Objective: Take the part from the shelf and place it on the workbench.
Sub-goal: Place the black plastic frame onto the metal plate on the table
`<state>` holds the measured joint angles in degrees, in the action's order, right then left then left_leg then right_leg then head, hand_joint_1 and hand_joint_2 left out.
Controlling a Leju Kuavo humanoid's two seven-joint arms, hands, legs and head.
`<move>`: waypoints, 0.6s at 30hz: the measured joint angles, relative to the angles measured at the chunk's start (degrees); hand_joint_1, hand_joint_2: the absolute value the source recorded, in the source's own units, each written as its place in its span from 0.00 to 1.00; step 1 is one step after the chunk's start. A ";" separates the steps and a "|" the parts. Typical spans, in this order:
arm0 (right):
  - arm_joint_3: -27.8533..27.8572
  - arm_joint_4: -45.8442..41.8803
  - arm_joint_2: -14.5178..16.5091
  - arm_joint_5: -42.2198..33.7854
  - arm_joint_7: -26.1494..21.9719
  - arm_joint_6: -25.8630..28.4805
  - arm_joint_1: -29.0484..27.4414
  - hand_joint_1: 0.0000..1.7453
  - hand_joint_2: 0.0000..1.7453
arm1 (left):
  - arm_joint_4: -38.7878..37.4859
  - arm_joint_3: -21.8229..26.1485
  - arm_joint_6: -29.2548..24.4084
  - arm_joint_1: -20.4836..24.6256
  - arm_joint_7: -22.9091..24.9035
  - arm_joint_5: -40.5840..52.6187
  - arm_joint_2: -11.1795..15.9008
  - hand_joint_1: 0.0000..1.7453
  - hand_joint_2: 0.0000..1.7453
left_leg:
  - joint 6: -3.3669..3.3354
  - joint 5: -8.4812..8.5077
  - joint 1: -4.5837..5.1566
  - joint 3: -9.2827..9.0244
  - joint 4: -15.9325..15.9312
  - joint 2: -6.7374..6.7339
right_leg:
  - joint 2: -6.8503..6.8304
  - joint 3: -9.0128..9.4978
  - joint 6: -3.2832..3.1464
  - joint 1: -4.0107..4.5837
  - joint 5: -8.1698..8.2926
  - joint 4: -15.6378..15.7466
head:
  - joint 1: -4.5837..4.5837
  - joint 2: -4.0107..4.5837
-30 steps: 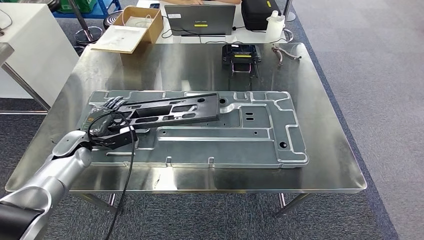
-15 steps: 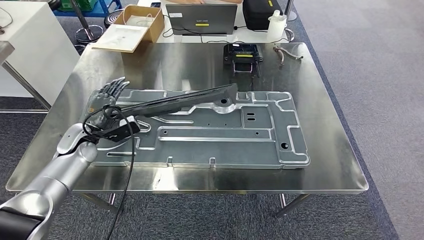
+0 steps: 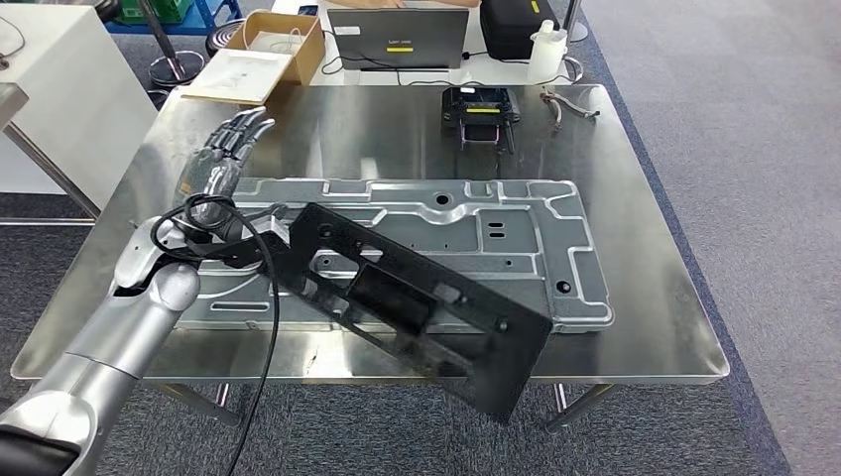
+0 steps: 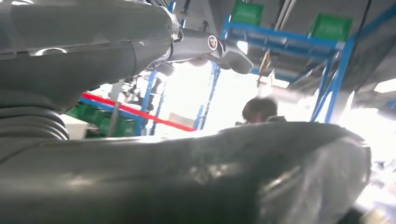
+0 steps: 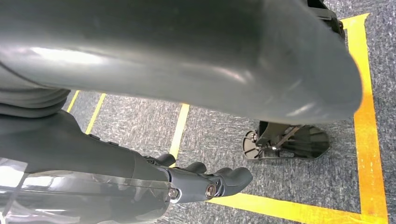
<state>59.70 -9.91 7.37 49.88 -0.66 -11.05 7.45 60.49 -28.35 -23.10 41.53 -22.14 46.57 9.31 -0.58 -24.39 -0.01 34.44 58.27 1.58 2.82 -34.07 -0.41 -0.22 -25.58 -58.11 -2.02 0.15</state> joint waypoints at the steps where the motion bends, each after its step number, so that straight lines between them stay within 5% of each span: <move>1: -0.04 -0.01 0.00 0.01 0.04 -0.03 0.04 0.00 0.00 | -1.13 -0.24 0.72 0.45 0.68 1.10 -0.01 0.00 0.00 | 0.01 0.01 0.00 0.00 0.00 0.00 | 0.00 0.00 0.00 0.00 0.00 0.00 | 0.00 0.00; 9: -0.39 -0.02 0.00 0.02 0.24 -0.20 0.29 0.00 0.00 | -16.95 -2.22 1.24 5.20 1.78 2.53 -0.69 0.00 0.00 | 0.03 0.03 -0.02 -0.04 0.01 -0.11 | 0.13 -0.02 -0.01 0.01 0.05 -0.02 | 0.00 0.00; 18: -0.40 -0.01 0.00 -0.07 0.66 0.07 0.17 0.00 0.00 | -23.30 -2.88 0.04 6.54 1.98 2.42 -0.94 0.00 0.00 | 0.03 0.02 -0.02 -0.02 0.00 -0.11 | 0.17 -0.03 0.00 -0.01 0.04 -0.02 | 0.01 0.00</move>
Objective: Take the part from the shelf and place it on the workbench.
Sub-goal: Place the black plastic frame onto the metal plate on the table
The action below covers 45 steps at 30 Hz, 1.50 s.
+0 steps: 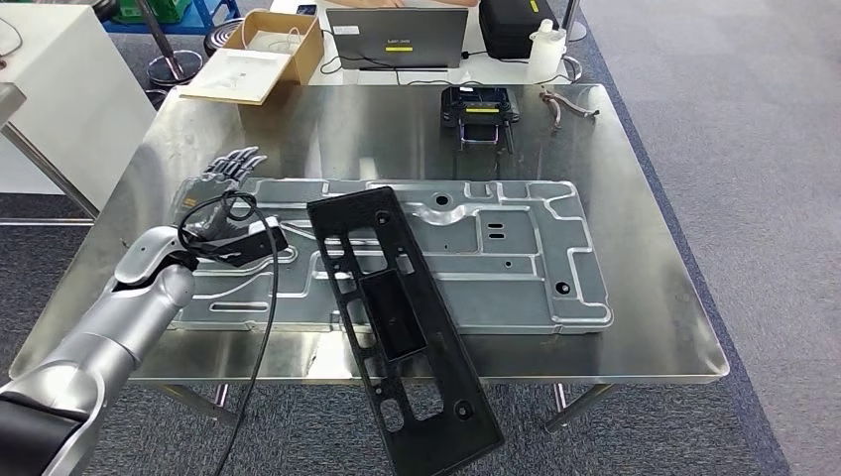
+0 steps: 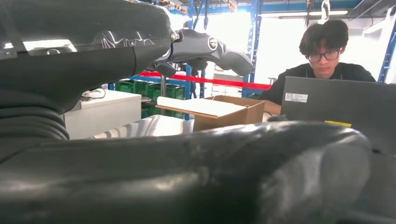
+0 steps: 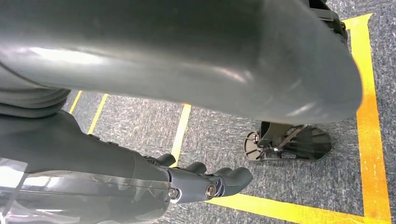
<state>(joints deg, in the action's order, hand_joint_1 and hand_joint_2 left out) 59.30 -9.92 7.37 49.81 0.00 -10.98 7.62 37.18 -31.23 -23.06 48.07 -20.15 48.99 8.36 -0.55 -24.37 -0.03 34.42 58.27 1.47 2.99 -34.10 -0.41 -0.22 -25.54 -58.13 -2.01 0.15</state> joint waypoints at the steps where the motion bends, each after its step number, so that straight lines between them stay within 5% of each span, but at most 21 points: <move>1: 0.00 0.01 0.00 0.00 0.00 0.00 0.00 0.00 0.00 | -0.21 -0.04 -0.02 0.04 -0.05 -0.05 -0.01 0.00 0.00 | 0.00 0.00 0.00 0.00 0.00 0.00 | 0.00 0.00 0.00 0.00 0.00 0.00 | 0.00 0.00; 25: -0.04 0.01 0.00 -0.13 0.00 0.62 0.02 0.00 0.00 | -1.02 -0.14 -6.57 0.04 -1.28 0.75 -0.20 0.00 0.00 | 0.00 0.00 0.00 0.00 0.01 0.00 | -0.01 0.01 0.00 0.00 0.00 0.00 | -0.01 0.00; 29: -0.04 0.01 0.15 -0.32 0.09 0.83 -0.05 0.00 0.00 | 1.45 -0.24 -10.92 -0.48 0.27 3.92 -0.20 0.00 0.00 | -0.94 0.21 0.17 -0.15 -0.17 -0.07 | 0.11 0.19 0.80 -0.21 0.29 0.51 | -0.02 0.00; 32: -0.04 -0.01 0.20 -0.44 0.15 1.05 -0.06 0.00 0.00 | 5.07 -0.35 -13.60 -1.16 1.79 6.54 -0.20 0.00 0.00 | -1.69 1.32 -0.47 -1.02 -2.20 -0.64 | -1.31 -1.12 1.30 -0.02 -2.01 -2.58 | 0.00 0.00; 35: -0.04 0.00 0.20 -0.46 0.15 1.06 -0.10 0.00 0.00 | 7.16 -0.43 -14.08 -2.17 2.37 7.37 -0.18 0.00 0.00 | -1.77 1.49 -0.52 -1.03 -2.41 -1.34 | -2.28 -5.94 1.97 -0.68 -6.71 -12.53 | 0.00 0.00; 37: -0.04 0.01 0.20 -0.46 0.16 1.06 -0.29 0.00 0.00 | 8.42 -0.50 -14.64 -3.10 2.67 8.47 -0.15 0.00 0.00 | -1.49 1.37 -0.71 -0.80 -1.98 -1.65 | -2.51 -6.57 2.57 -1.31 -6.03 -13.72 | 0.00 0.00; 40: -0.04 0.02 0.21 -0.55 0.17 1.07 -0.42 0.00 0.00 | 11.75 -0.60 -15.96 -4.28 3.26 10.97 -0.05 0.00 0.00 | -0.23 0.70 -1.14 -0.03 -0.31 -1.76 | -2.89 -1.80 3.23 -1.95 -1.42 -4.27 | 0.01 0.00; 42: -0.04 0.02 0.27 -0.60 0.14 1.07 -0.34 0.00 0.00 | 14.55 -0.67 -16.28 -5.00 3.88 12.52 0.12 0.00 0.00 | 0.74 0.45 -1.10 0.54 0.63 -1.74 | -2.65 -0.52 2.65 -1.81 -0.57 -1.35 | -0.01 0.00; 45: -0.04 0.01 0.29 -0.62 0.04 1.09 -0.28 0.00 0.00 | 18.51 -0.91 -16.37 -6.58 4.66 14.24 0.42 0.00 0.00 | 1.74 0.49 -1.29 0.82 0.80 -1.71 | -2.35 -1.08 1.03 -1.54 0.00 -1.53 | -0.02 0.00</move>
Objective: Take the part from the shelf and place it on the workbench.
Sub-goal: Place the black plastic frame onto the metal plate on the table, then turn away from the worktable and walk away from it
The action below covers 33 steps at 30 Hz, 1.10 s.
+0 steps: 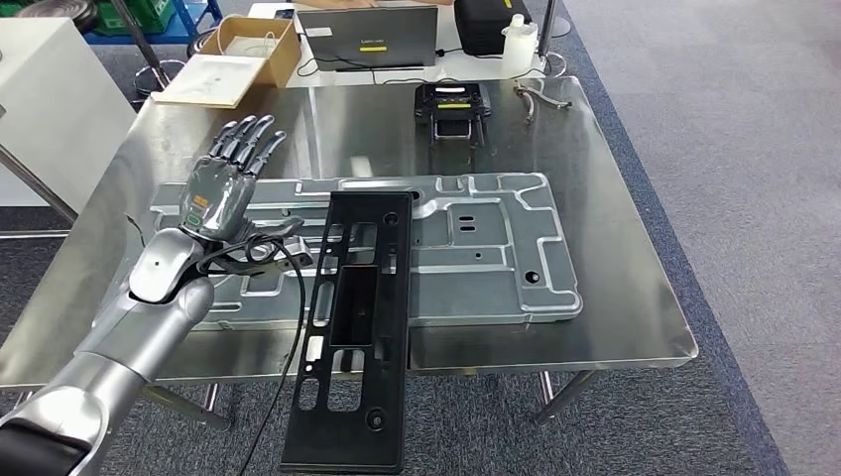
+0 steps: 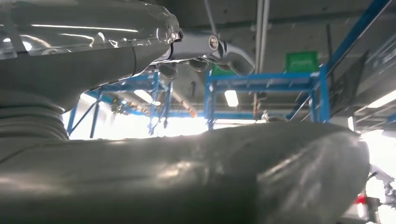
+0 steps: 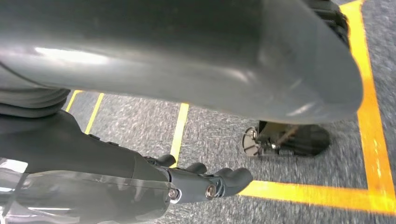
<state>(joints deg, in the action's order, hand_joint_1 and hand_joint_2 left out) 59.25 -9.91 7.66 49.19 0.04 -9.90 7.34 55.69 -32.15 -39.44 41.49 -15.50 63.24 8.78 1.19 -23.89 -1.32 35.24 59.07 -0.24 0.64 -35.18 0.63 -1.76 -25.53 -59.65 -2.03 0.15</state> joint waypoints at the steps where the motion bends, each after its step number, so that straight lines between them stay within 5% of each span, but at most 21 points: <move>1: 0.00 -0.01 -0.01 -0.01 -0.03 0.01 0.01 0.00 0.00 | 1.14 -0.10 -0.02 -0.52 0.19 0.32 0.15 0.00 0.00 | 0.24 -0.94 -0.10 0.32 0.77 0.01 | -0.01 -0.20 -0.55 0.01 0.32 0.11 | 0.00 0.00; 3: 0.00 -0.01 0.01 -0.02 -0.04 -0.01 0.03 0.00 0.00 | 2.83 -0.31 -0.04 -1.20 0.44 0.72 0.44 0.00 0.00 | 0.48 -5.08 -0.18 2.00 5.53 0.03 | -0.05 -0.86 -1.45 0.06 1.04 0.29 | -0.01 0.00; 6: 0.00 -0.01 0.03 -0.02 -0.04 -0.03 0.00 0.00 0.00 | 4.40 -0.58 -0.07 -2.01 0.60 1.22 0.66 0.00 0.00 | 0.43 -10.75 -0.10 4.41 14.97 0.03 | -0.06 -2.35 -1.88 0.55 2.16 0.26 | 0.00 0.00; 8: 0.00 -0.01 0.04 -0.02 -0.04 -0.03 -0.03 0.00 0.00 | 5.14 -0.75 -0.08 -2.59 0.65 1.41 0.70 0.00 0.00 | -0.09 -10.01 0.06 1.88 13.13 0.03 | -0.04 -3.35 -1.88 0.84 3.03 0.24 | 0.00 0.00; 11: 0.00 -0.01 0.10 -0.01 -0.04 -0.03 0.02 0.00 0.00 | 6.37 -0.87 -0.08 -2.60 0.66 1.47 0.70 0.00 0.00 | -1.36 -6.90 0.73 -5.43 1.90 0.11 | 0.01 -4.35 -1.38 1.10 4.39 0.28 | 0.01 0.00; 15: -0.01 -0.01 0.19 0.03 -0.03 -0.03 0.00 0.00 0.00 | 7.10 -0.92 0.09 -2.56 0.92 1.62 0.77 0.00 0.00 | -2.33 -5.10 1.46 -6.14 -0.92 0.01 | -0.05 -4.52 0.28 0.70 6.20 1.18 | 0.01 0.00; 17: -0.02 -0.01 0.14 0.10 0.04 -0.04 -0.02 0.00 0.00 | 7.12 -0.93 0.11 -2.55 1.32 1.94 0.81 0.00 0.00 | -3.09 -3.37 1.25 -5.43 -1.68 -0.24 | -0.06 -5.30 0.77 0.59 4.12 -0.03 | 0.01 0.00; 20: -0.02 -0.01 0.07 0.20 0.15 -0.15 0.10 0.00 0.00 | 7.15 -0.95 -0.18 -2.74 2.00 2.31 1.01 0.00 0.00 | -3.71 -1.09 1.21 -3.01 -1.98 -0.45 | -0.20 -8.16 1.12 0.49 -4.65 -9.73 | 0.02 0.00; 21: -0.02 -0.01 0.05 0.20 0.16 -0.18 0.14 0.00 0.00 | 7.17 -0.93 -0.28 -2.93 2.17 2.47 1.13 0.00 0.00 | -3.70 -0.44 1.27 -2.07 -1.91 -0.46 | -0.24 -8.56 1.27 0.47 -5.96 -12.94 | 0.02 0.00; 23: -0.02 -0.01 -0.04 0.20 0.17 -0.18 0.28 0.00 0.00 | 7.41 -0.74 -0.41 -3.43 2.30 2.93 1.39 0.00 0.00 | -3.56 0.76 1.37 -0.16 -1.62 -0.46 | -0.30 -6.92 1.31 0.50 -4.70 -14.71 | 0.02 0.00; 25: -0.03 -0.04 -0.29 0.20 0.21 -0.17 0.54 0.00 0.00 | 8.01 -0.08 -0.50 -4.01 2.18 3.43 1.67 0.00 0.00 | -3.25 1.74 1.42 1.46 -1.12 -0.47 | -0.34 -1.33 0.77 0.71 -2.61 -9.08 | 0.00 0.00; 27: -0.04 -0.09 -0.57 0.17 0.28 -0.17 0.83 0.00 0.00 | 8.88 1.11 -0.66 -4.46 1.78 3.85 1.96 0.00 0.00 | -2.74 2.52 1.51 2.40 -0.65 -0.55 | -0.49 4.44 0.06 1.14 -3.46 -1.30 | 0.00 0.00; 28: -0.04 -0.12 -0.67 0.14 0.32 -0.17 0.92 0.00 0.00 | 9.25 1.74 -0.74 -4.64 1.55 4.02 2.08 0.00 0.00 | -2.41 2.93 1.47 2.58 -0.60 -0.64 | -0.55 5.82 -0.23 1.37 -4.16 0.92 | 0.00 0.00; 31: -0.04 -0.08 -0.65 0.07 0.40 -0.19 0.99 0.00 0.00 | 9.99 3.11 -0.81 -5.27 1.19 4.27 2.44 0.00 0.00 | -1.35 3.51 1.36 3.16 -0.68 -0.58 | -0.73 5.50 -1.10 1.27 -3.10 2.50 | 0.01 0.00; 33: -0.04 -0.04 -0.62 0.05 0.52 -0.17 1.00 0.00 0.00 | 10.28 3.65 -0.80 -5.64 1.13 4.41 2.82 0.00 0.00 | -0.73 -0.30 1.17 4.62 2.34 -0.25 | -0.94 4.32 -1.80 0.87 -1.55 2.93 | 0.00 0.00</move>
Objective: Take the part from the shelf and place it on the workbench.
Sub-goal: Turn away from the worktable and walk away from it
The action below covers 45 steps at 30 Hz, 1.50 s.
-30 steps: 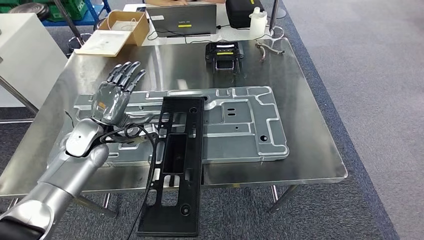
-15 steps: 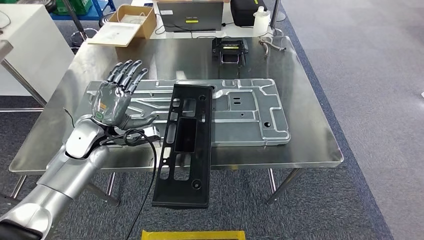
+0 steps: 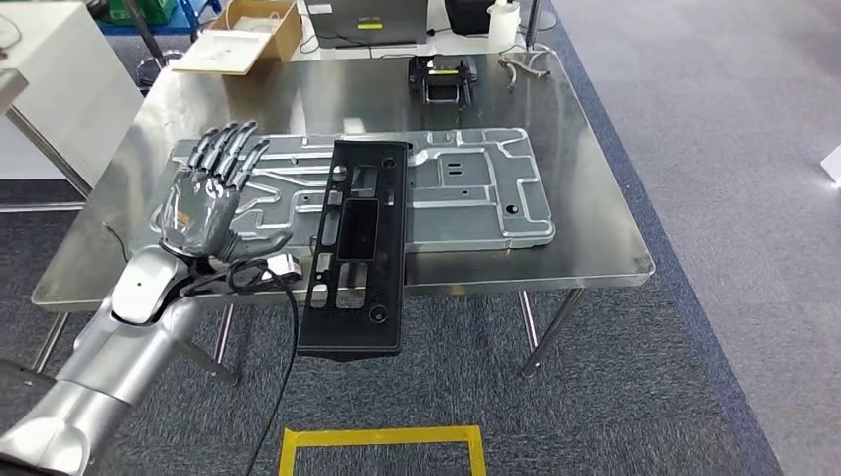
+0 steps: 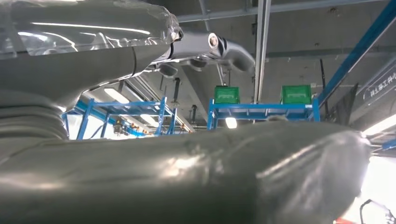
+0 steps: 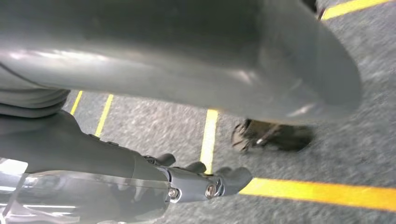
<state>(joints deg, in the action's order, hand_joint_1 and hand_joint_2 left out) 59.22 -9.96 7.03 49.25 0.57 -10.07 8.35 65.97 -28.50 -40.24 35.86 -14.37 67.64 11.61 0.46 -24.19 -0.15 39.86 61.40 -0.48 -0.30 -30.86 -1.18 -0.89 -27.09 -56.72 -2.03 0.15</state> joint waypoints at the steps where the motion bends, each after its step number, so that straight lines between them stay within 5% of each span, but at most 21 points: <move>1: 0.00 -0.01 -0.02 -0.01 0.05 0.01 -0.01 0.00 0.00 | 0.12 0.21 0.00 -0.17 -0.02 0.07 0.18 0.00 0.00 | 0.31 -3.07 -0.21 0.93 3.11 0.10 | -0.04 -0.78 -0.20 0.00 0.69 0.01 | -0.01 0.00; 3: 0.01 -0.01 -0.04 -0.04 0.12 0.02 -0.08 0.00 0.00 | 0.47 0.73 0.00 -0.72 -0.29 0.42 0.44 0.00 0.00 | 0.89 -7.28 -0.59 2.21 10.22 0.10 | -0.04 -2.55 -0.25 -0.01 2.02 -0.14 | -0.01 0.00; 5: 0.02 -0.01 -0.02 -0.13 0.12 0.02 -0.13 0.00 0.00 | 0.90 1.19 0.00 -1.44 -0.71 1.03 0.48 0.00 0.00 | 1.34 -6.30 -0.90 0.96 12.72 0.10 | -0.02 -4.43 0.05 -0.12 3.25 -0.48 | -0.01 0.00; 7: 0.02 -0.01 0.00 -0.26 0.05 0.02 -0.25 0.00 0.00 | 1.65 1.34 0.00 -1.94 -0.86 2.18 0.48 0.00 0.00 | 1.63 -3.84 -1.19 -3.97 7.72 0.13 | -0.01 -6.26 0.67 -0.37 4.29 -1.13 | -0.01 0.00; 9: 0.02 -0.02 0.01 -0.32 -0.14 0.05 -0.38 0.00 0.00 | 2.87 1.34 -0.01 -2.38 -0.60 3.75 0.47 0.00 0.00 | 1.28 -4.47 -1.04 -9.44 0.15 0.40 | 0.04 -7.53 1.53 -0.47 5.18 -1.75 | 0.00 0.00; 11: 0.02 -0.03 0.01 -0.33 -0.38 0.08 -0.48 0.00 0.00 | 3.93 1.31 -0.01 -3.02 -0.12 5.11 0.47 0.00 0.00 | 0.33 -5.54 -0.62 -11.15 -3.06 0.70 | 0.11 -7.81 2.37 -0.44 6.10 -1.77 | 0.05 0.00; 13: 0.02 -0.03 0.00 -0.33 -0.51 0.09 -0.66 0.00 0.00 | 4.67 1.21 -0.01 -3.62 0.24 6.01 0.44 0.00 0.00 | -0.93 -4.56 -0.56 -10.46 -3.11 0.55 | 0.22 -8.03 3.12 -0.59 6.45 -1.62 | 0.09 0.00; 15: 0.02 -0.02 -0.01 -0.33 -0.55 0.11 -0.82 0.00 0.00 | 5.38 1.11 0.00 -3.93 0.43 6.45 0.35 0.00 0.00 | -2.30 -3.09 -0.62 -9.29 -3.30 0.19 | 0.30 -9.33 3.54 -0.73 2.77 -4.29 | 0.10 0.00; 18: 0.02 -0.01 0.00 -0.33 -0.59 0.14 -0.88 0.00 0.00 | 6.16 0.98 0.00 -4.54 0.46 6.75 0.30 0.00 0.00 | -3.10 -0.89 -0.32 -6.57 -3.24 0.02 | 0.29 -12.01 3.74 -0.66 -5.34 -14.76 | 0.10 0.00; 20: 0.02 -0.01 0.00 -0.34 -0.64 0.16 -0.86 0.00 0.00 | 6.54 0.61 0.00 -5.18 0.37 6.86 0.31 0.00 0.00 | -3.12 0.48 0.05 -4.65 -3.13 0.01 | 0.29 -11.40 3.62 -0.50 -4.97 -18.42 | 0.09 0.00; 23: 0.02 -0.07 -0.15 -0.38 -0.73 0.20 -0.68 0.00 0.00 | 7.11 -0.08 0.00 -5.73 0.29 6.95 0.28 0.00 0.00 | -2.95 2.41 0.54 -2.30 -3.01 0.04 | 0.29 -3.40 2.12 0.37 -1.94 -10.69 | 0.09 0.00; 25: 0.01 -0.16 -0.34 -0.39 -0.77 0.20 -0.48 0.00 0.00 | 7.57 -0.28 -0.01 -5.80 0.29 6.94 0.26 0.00 0.00 | -2.53 3.55 0.66 -1.60 -3.00 -0.08 | 0.17 2.46 1.19 1.06 -3.13 -2.63 | 0.09 0.00; 26: 0.01 -0.21 -0.42 -0.39 -0.78 0.20 -0.43 0.00 0.00 | 7.73 -0.33 -0.01 -5.81 0.29 6.93 0.25 0.00 0.00 | -2.23 4.14 0.61 -1.47 -3.13 -0.19 | 0.12 3.83 0.99 1.33 -3.66 -0.39 | 0.08 0.00; 29: 0.02 -0.17 -0.23 -0.40 -0.80 0.21 -0.45 0.00 0.00 | 7.79 -0.50 0.00 -6.02 0.50 7.15 0.28 0.00 0.00 | -1.27 4.35 0.54 -0.80 -3.06 -0.08 | -0.16 3.03 0.48 1.05 -2.03 0.99 | 0.09 0.00; 33: 0.02 -0.14 -0.13 -0.66 -0.99 0.76 -0.63 0.00 0.00 | 7.82 -1.08 0.00 -6.99 2.41 8.57 0.62 0.00 0.00 | 0.24 -6.19 -0.14 1.94 8.09 0.24 | -0.46 -0.35 -0.28 0.65 1.14 1.24 | 0.08 0.00; 34: 0.02 -0.14 -0.13 -0.77 -1.07 0.85 -0.72 0.00 0.00 | 7.82 -1.32 0.00 -7.40 2.86 8.68 0.66 0.00 0.00 | 0.55 -7.21 -0.35 2.05 11.10 0.23 | -0.46 -1.36 -0.19 0.61 1.85 1.13 | 0.08 0.00; 36: 0.03 -0.14 -0.11 -0.95 -1.24 0.96 -0.94 0.00 0.00 | 7.96 -1.84 0.00 -8.57 3.79 8.22 0.66 0.00 0.00 | 1.07 -5.24 -0.72 -0.05 12.33 0.22 | -0.48 -3.51 0.16 0.39 3.13 0.58 | 0.08 0.00; 38: 0.09 -0.14 -0.09 -1.13 -1.44 1.16 -1.26 0.00 0.00 | 8.31 -2.22 0.02 -9.92 4.87 6.88 0.66 0.00 0.00 | 1.37 -3.29 -1.00 -5.45 6.75 0.21 | -0.47 -5.62 0.81 0.16 4.11 -0.41 | 0.08 0.00; 41: 0.24 -0.14 -0.09 -1.52 -1.75 1.63 -1.82 0.00 0.00 | 9.03 -2.39 0.05 -12.18 6.26 3.72 0.66 0.00 0.00 | 0.38 -6.07 -0.66 -11.58 -2.61 0.29 | -0.48 -7.24 2.04 0.15 5.34 -1.52 | 0.09 0.00; 43: 0.48 -0.14 -0.11 -1.70 -1.85 2.02 -2.35 0.00 0.00 | 9.23 -2.25 0.21 -14.81 6.84 1.74 0.67 0.00 0.00 | -0.96 -5.83 -0.46 -11.36 -3.53 0.12 | -0.44 -7.44 2.88 0.02 6.17 -1.42 | 0.09 0.00; 45: 0.80 -0.14 -0.22 -1.88 -1.84 2.37 -2.85 0.00 0.00 | 9.26 -2.01 0.88 -17.44 7.27 0.22 0.58 0.00 0.00 | -2.20 -4.58 -0.51 -10.49 -3.75 -0.17 | -0.24 -8.18 3.50 -0.21 3.97 -2.82 | 0.09 0.00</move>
<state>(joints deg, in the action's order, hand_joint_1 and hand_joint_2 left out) 60.01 -10.09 6.81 47.37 -1.27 -7.70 5.50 75.23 -30.50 -39.36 18.41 -7.10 67.86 12.18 -1.73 -28.77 -0.66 29.37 57.66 -0.65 -0.54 -39.04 2.32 -1.10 -23.11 -59.54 -1.95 0.15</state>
